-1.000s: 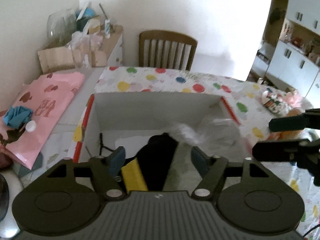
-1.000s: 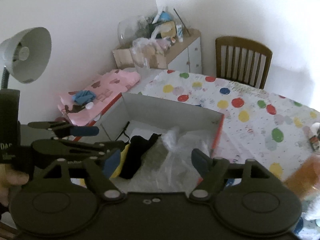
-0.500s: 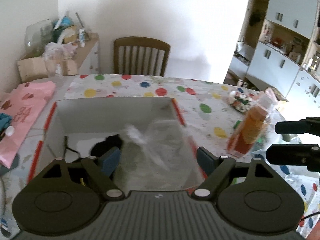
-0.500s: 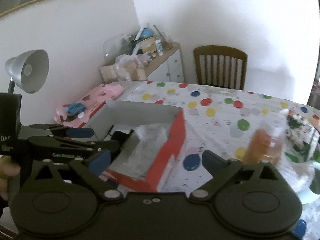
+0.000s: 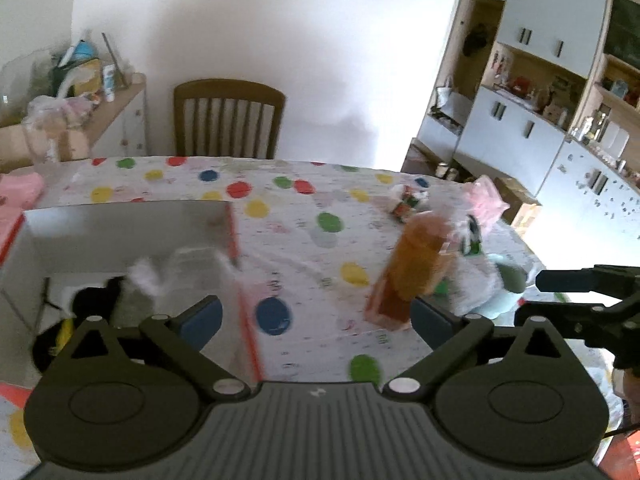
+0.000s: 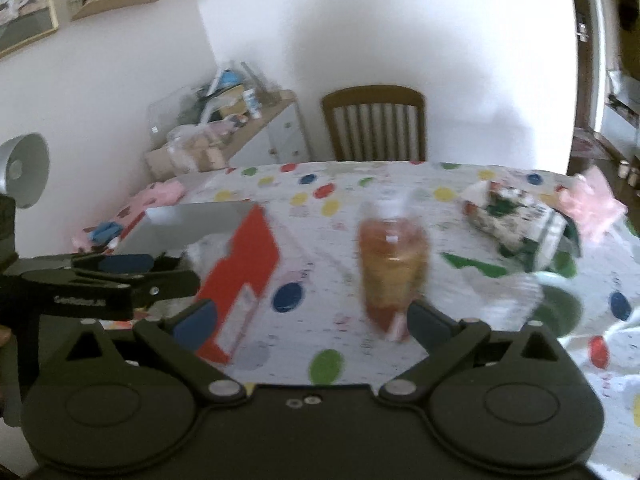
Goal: Organize soft objects
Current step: 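Move both open tools from the box back toward the tea bottle, then reach the left tool to the white fluffy towel while the right tool reaches the pink mesh puff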
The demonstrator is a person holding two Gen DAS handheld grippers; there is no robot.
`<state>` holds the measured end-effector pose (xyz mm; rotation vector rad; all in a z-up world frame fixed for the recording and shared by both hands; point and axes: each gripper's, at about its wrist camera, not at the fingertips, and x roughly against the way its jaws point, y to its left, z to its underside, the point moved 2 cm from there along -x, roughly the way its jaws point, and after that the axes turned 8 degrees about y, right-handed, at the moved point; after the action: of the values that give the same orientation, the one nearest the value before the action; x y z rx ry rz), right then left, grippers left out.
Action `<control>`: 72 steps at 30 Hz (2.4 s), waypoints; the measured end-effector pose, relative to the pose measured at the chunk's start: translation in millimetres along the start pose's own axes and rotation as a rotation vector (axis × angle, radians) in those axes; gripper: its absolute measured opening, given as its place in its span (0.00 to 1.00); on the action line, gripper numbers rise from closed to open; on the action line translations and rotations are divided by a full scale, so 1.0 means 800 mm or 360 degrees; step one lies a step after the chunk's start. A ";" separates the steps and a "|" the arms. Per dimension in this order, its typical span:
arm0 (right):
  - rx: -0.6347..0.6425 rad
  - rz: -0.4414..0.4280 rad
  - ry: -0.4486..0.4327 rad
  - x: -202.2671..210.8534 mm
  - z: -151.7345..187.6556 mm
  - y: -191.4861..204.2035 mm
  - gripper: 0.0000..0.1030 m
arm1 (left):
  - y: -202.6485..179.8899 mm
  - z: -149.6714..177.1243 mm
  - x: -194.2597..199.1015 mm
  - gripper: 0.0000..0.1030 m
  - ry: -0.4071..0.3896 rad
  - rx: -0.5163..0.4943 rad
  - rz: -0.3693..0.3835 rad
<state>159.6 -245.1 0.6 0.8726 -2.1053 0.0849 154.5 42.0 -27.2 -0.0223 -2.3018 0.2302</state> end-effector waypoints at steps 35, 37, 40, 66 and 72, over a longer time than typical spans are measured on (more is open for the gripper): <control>-0.0163 0.0458 0.0032 0.003 -0.071 -0.364 0.96 | -0.228 -0.013 -0.171 0.98 0.0127 0.0041 0.0044; -0.0135 0.0480 0.0045 -0.006 -0.081 -0.378 0.96 | -0.229 -0.016 -0.178 0.98 0.0135 0.0094 0.0028; -0.0106 0.0513 0.0059 -0.021 -0.098 -0.398 0.96 | -0.228 -0.021 -0.190 0.98 0.0165 0.0196 0.0037; -0.0159 0.0645 0.0194 -0.184 -0.165 -0.500 0.67 | -0.216 -0.028 -0.239 0.92 0.0289 0.0659 0.0054; -0.0129 0.0628 0.0203 -0.193 -0.158 -0.493 0.46 | -0.207 -0.021 -0.246 0.60 0.0327 0.0762 0.0061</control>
<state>549.7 -413.6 -120.8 0.3847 -2.1169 0.2527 309.3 -135.3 -131.1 0.1466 -1.9930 0.7569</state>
